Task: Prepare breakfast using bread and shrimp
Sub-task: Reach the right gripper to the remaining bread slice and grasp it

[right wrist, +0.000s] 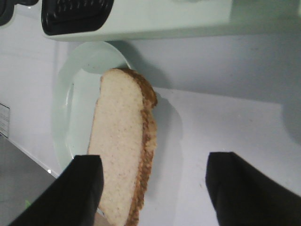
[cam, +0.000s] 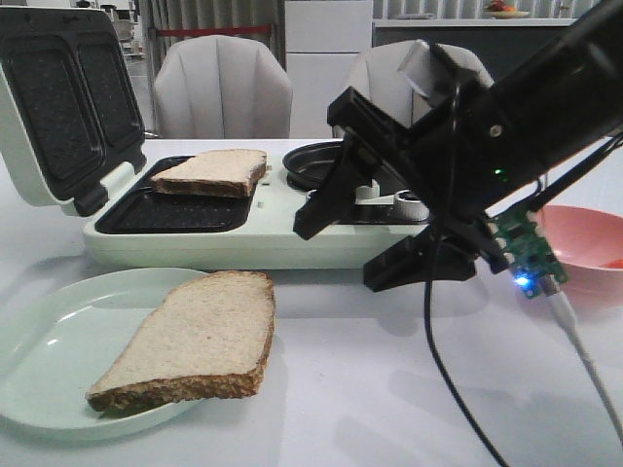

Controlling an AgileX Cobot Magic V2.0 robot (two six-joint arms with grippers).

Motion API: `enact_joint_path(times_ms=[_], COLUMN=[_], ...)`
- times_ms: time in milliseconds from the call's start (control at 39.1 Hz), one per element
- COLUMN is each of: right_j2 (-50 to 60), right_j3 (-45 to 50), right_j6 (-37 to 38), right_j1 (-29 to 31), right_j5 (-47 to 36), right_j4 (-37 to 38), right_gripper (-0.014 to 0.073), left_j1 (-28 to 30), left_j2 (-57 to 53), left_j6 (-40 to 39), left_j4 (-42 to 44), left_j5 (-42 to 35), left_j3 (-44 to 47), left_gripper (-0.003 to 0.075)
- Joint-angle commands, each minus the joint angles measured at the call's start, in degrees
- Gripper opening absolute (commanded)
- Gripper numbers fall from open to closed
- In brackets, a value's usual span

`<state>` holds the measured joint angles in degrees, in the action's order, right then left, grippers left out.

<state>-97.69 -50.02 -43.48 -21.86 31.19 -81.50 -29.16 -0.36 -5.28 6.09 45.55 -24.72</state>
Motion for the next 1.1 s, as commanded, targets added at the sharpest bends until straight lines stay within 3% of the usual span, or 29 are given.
enact_joint_path(times_ms=[0,179,742,1074], right_j2=[-1.6,-6.4,-13.0,-12.4], right_j3=[-1.8,-1.8,-8.4,-9.8], right_j6=[-8.6,-13.1,-14.8,-14.8], right_j1=[-0.2,-0.6,-6.0,-6.9], right_j5=[3.2,5.3,5.0,3.4], right_j4=[-11.2,-16.4,-16.6,-16.7], right_gripper=[0.0561,0.0561,0.0556,0.0230], left_j1=[-0.5,-0.5,-0.5,-0.5], left_j2=[-0.1,-0.1,-0.1,-0.1], left_j6=[-0.2,-0.2,-0.2,-0.2], left_j4=[-0.4,-0.4,-0.4,-0.4], left_j5=[-4.6,-4.6,-4.6,-4.6], left_j3=[-1.3,-1.3,-1.3,-1.3], left_gripper=[0.0618,0.0618,0.0618,0.0618])
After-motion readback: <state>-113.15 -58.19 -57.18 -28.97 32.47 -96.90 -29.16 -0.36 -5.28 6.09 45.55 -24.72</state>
